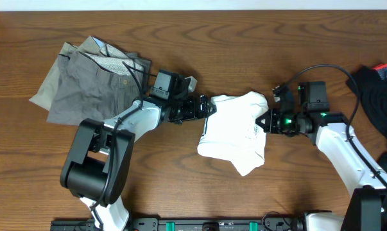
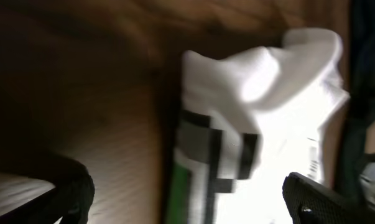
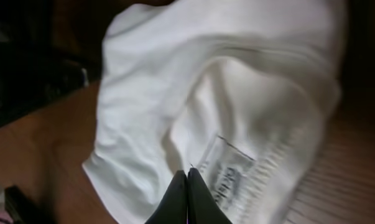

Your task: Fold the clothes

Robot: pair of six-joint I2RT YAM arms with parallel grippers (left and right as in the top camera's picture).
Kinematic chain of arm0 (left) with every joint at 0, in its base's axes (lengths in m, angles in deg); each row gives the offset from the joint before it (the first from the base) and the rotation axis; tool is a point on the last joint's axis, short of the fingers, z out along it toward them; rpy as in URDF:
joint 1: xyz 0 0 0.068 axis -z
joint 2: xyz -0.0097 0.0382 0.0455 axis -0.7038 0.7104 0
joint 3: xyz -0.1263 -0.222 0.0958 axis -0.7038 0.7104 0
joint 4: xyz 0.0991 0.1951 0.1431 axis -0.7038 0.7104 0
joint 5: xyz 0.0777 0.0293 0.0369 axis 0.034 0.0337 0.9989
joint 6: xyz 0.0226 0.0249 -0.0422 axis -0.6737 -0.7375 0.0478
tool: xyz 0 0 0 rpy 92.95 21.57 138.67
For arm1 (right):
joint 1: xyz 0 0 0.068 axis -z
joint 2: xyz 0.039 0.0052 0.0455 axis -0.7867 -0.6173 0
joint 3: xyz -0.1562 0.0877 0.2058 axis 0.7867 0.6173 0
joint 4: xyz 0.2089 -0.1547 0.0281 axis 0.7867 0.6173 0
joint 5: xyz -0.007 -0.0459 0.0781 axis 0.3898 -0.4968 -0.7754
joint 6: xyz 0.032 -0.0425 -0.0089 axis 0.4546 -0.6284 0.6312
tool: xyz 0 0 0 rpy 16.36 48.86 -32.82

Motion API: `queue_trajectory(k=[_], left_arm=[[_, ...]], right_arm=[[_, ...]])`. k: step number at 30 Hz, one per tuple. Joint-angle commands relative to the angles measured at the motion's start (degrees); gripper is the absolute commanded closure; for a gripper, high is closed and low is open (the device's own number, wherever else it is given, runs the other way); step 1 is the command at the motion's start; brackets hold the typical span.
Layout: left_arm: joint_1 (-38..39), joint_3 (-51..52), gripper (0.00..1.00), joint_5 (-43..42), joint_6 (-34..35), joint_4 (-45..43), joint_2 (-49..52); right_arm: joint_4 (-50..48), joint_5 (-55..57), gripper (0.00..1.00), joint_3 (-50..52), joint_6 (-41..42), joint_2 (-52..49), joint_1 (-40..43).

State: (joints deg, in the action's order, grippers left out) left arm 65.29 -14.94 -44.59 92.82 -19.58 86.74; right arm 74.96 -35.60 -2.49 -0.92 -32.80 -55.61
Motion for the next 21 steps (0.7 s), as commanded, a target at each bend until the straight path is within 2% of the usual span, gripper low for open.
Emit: queue_trajectory(k=[1,5,10,21], left_arm=[[0.7,-0.61,0.01,-5.84,2.34,0.17,2.84],[1.57,-0.59,0.0,-7.37,2.32,0.2,4.24],[3.63,-0.57,0.05,-7.41,2.08,0.22,4.31],[9.35,-0.44,0.07,-4.92,1.7,0.24,5.03]], right_arm=[[-1.46,-1.46,0.99,-0.48,-0.44,-1.84,-2.05],[-3.74,4.11,0.99,-0.48,4.24,-5.99,-3.93],[-6.91,4.52,0.99,-0.48,5.25,-11.76,-5.46],[-7.04,5.01,0.99,-0.48,6.27,-22.34,-6.21]])
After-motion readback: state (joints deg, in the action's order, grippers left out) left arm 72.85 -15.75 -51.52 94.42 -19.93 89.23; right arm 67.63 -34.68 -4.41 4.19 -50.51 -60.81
